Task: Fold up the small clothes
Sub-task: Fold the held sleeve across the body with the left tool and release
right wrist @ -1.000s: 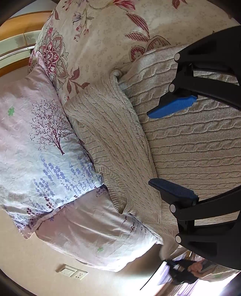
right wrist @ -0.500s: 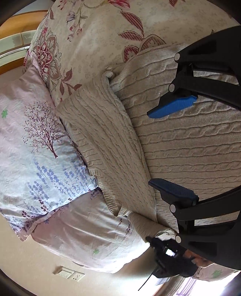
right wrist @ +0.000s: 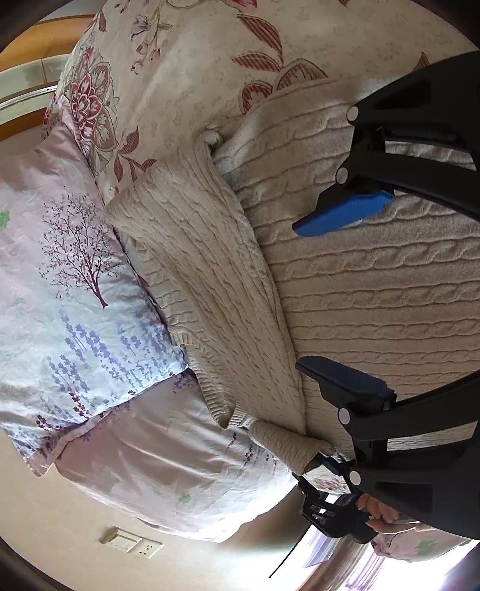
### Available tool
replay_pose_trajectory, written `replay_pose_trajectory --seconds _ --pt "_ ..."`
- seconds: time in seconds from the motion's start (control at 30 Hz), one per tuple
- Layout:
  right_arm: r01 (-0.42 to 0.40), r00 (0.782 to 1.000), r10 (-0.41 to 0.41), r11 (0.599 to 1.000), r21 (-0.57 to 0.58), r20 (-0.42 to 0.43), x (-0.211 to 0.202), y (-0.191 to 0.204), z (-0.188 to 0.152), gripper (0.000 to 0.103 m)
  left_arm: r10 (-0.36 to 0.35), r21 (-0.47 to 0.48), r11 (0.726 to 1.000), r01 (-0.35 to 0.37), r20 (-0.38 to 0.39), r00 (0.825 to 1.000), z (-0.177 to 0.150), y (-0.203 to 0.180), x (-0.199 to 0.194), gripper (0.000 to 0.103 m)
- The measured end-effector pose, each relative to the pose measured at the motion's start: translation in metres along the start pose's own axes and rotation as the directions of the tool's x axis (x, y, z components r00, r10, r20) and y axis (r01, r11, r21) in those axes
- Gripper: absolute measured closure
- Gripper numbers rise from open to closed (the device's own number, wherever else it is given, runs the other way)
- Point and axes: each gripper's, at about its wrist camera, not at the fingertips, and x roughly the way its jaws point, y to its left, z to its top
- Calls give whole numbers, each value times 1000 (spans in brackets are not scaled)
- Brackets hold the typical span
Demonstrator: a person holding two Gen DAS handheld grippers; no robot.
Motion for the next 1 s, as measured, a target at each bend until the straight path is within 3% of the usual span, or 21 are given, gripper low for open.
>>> replay_pose_trajectory --seconds 0.07,0.13,0.17,0.27,0.33,0.47,0.53,0.57,0.6,0.67,0.7,0.73,0.8,0.93,1.0 --pt "1 1000 -1 1000 1 4 -1 -2 0 34 3 -59 998 0 55 998 8 7 -7 67" --pt "3 1000 -3 1000 1 10 -3 -6 0 34 5 -65 998 1 91 996 12 4 -11 89" --pt "4 1000 -4 1000 2 12 -4 -8 0 34 7 -29 1000 -4 106 994 15 -5 -12 95" --pt "6 1000 -6 1000 4 23 -7 -13 3 34 37 117 992 -52 128 991 13 -40 -10 95" --pt "5 999 -6 1000 7 33 -9 -16 5 34 28 271 961 -58 116 993 1 -80 -1 95" --pt "0 999 -1 1000 17 54 -15 -21 12 34 18 536 844 -29 25 1000 -47 -141 34 95" --pt "6 998 -7 1000 19 62 -18 -23 14 34 69 678 735 22 -107 992 -91 -164 71 94" --pt "9 998 -11 1000 22 65 -19 -25 16 34 106 722 691 33 -147 984 -108 -169 83 89" --pt "14 998 -16 1000 27 66 -19 -27 17 34 180 792 609 44 -192 965 -136 -172 104 76" --pt "14 998 -17 999 51 62 -20 -33 21 34 267 873 485 55 -208 941 -174 -170 123 60" --pt "11 998 -15 998 64 58 -20 -35 23 34 304 916 396 71 -203 931 -196 -167 128 58" --pt "0 999 -4 997 75 50 -20 -38 25 34 314 931 355 88 -207 926 -205 -164 127 56" --pt "-15 999 12 997 78 38 -20 -38 30 34 312 941 325 100 -206 928 -210 -160 114 41" --pt "-74 997 75 995 63 -14 -12 -29 44 46 293 943 332 6 -109 950 -177 -155 74 38" --pt "-86 995 88 995 57 -38 -4 -26 49 50 298 939 332 -93 -11 955 -149 -151 51 37"
